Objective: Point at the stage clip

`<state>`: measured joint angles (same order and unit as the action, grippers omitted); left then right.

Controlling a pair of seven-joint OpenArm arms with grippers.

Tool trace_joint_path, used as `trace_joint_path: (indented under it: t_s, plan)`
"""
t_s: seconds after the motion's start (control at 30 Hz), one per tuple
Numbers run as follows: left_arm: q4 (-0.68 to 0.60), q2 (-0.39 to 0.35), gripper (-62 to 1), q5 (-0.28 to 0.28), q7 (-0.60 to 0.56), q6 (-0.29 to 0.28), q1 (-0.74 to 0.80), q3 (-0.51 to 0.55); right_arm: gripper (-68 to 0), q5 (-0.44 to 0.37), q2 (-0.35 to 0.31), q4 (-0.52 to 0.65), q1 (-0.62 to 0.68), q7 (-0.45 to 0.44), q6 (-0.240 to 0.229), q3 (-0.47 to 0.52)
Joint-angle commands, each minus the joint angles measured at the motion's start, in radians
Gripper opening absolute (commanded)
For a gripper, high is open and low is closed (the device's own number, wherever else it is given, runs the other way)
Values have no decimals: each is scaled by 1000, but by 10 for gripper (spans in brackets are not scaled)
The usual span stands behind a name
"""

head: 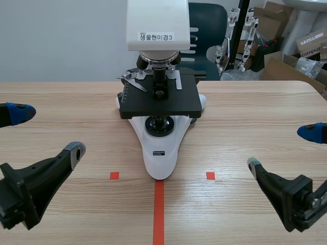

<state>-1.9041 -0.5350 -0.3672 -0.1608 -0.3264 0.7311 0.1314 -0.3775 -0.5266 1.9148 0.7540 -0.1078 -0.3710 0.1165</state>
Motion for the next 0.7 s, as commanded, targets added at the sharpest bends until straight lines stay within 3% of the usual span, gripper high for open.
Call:
trace_joint_path:
  t_s: [0.0, 0.5, 0.67]
  plan:
    - [-23, 0, 14, -6, -11, 2, 0, -5, 4, -7, -11, 14, -6, -19, 3, 7]
    - [-24, -3, 14, -6, -11, 2, 0, -5, 4, -7, -11, 14, -6, -19, 3, 7]
    - [-32, -58, 14, -7, -23, 2, 0, -5, 4, -7, -11, 14, -6, -19, 3, 7]
